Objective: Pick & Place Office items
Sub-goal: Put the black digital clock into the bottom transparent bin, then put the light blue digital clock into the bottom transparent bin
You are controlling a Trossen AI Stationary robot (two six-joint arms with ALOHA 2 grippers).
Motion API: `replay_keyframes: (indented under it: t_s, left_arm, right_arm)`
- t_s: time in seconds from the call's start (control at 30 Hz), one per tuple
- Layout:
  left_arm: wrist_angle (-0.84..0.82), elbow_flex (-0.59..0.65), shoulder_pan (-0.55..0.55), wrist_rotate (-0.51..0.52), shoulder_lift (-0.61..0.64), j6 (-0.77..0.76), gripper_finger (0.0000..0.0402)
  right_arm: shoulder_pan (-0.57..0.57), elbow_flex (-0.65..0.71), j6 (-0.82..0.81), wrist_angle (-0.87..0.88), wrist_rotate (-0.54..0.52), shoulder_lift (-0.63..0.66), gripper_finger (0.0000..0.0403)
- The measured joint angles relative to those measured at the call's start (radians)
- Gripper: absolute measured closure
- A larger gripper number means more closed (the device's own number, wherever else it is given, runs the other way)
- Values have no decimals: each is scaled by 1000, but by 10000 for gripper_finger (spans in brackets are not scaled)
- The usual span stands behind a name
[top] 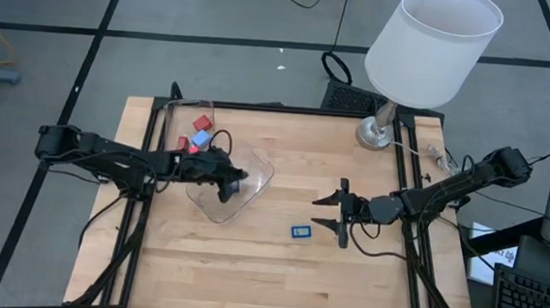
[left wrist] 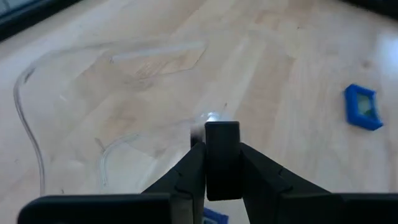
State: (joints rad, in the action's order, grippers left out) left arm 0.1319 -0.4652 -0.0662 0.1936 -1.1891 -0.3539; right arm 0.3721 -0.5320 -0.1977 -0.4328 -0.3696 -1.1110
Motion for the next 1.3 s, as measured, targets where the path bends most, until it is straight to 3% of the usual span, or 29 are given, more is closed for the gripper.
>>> replay_keyframes:
  t_s: [0.57, 0.83, 1.07, 1.3]
  left_arm:
    - [59, -1, -14, -6, -28, 12, 305]
    - [183, -1, -14, -12, -27, -25, 299]
    - [221, -1, -14, -12, -27, -47, 225]
    - [228, -1, -14, -64, -27, -42, 148]
  right_arm:
    - [4, 1, -7, 16, 4, -12, 190]
    - [36, 1, -17, -6, 7, -249, 189]
    - [36, 2, -52, -17, 13, -449, 150]
    - [36, 2, -79, -96, 113, -549, 116]
